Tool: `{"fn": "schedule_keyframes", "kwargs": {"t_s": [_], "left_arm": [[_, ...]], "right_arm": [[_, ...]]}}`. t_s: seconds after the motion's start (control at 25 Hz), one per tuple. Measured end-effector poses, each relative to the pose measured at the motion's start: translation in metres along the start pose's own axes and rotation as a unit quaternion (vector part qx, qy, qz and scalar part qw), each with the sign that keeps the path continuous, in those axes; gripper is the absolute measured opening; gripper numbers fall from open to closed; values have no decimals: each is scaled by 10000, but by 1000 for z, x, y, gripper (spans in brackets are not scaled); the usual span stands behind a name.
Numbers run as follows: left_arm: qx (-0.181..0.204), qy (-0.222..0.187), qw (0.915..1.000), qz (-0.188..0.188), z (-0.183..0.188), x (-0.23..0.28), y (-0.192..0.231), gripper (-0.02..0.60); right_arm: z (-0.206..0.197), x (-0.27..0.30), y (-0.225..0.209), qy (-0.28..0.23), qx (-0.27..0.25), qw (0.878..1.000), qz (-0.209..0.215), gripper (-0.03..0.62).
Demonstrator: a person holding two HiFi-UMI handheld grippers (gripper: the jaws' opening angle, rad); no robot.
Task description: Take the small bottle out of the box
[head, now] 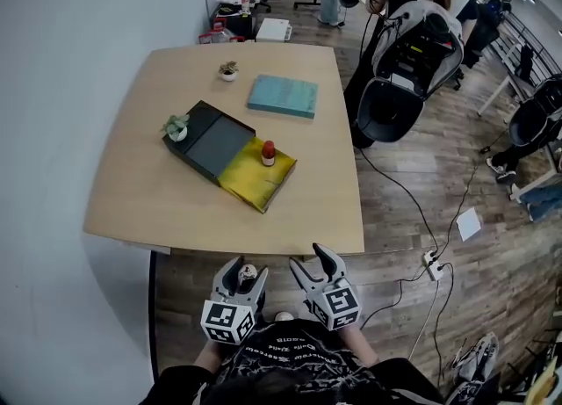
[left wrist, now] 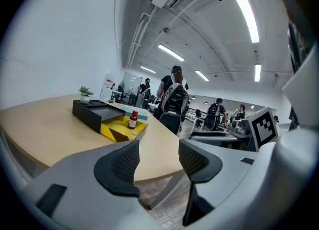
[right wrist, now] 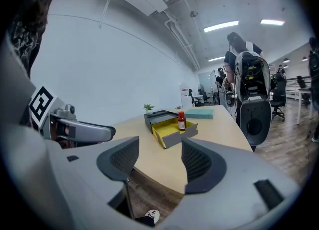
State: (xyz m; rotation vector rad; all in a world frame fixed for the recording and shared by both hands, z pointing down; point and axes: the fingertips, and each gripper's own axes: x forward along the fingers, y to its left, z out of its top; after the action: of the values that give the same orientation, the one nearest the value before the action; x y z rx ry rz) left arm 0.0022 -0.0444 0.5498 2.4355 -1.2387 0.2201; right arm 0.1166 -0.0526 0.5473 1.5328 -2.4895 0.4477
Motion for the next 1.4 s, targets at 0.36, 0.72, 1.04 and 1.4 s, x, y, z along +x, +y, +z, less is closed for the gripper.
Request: {"fn": "schedule_keyframes", "kwargs": {"t_s": [0.36,0.72,1.04,1.4], "left_arm": [[44,0,9994,-348,29,49,62,252],[211,87,9973,-704,49,84,107,252],[377,142,9946,-961,69,113,138,252],[242,106,9963,-815,76,127,155,252]], "right_arm": [[23,74,-3,22,-68,9997,-228,279],[33,125,-9,41,-25,9982,-601,279],[47,164,-18,-73,81,9963,-858,279],[51,180,-25,2,58,9966,-826,279]]}}
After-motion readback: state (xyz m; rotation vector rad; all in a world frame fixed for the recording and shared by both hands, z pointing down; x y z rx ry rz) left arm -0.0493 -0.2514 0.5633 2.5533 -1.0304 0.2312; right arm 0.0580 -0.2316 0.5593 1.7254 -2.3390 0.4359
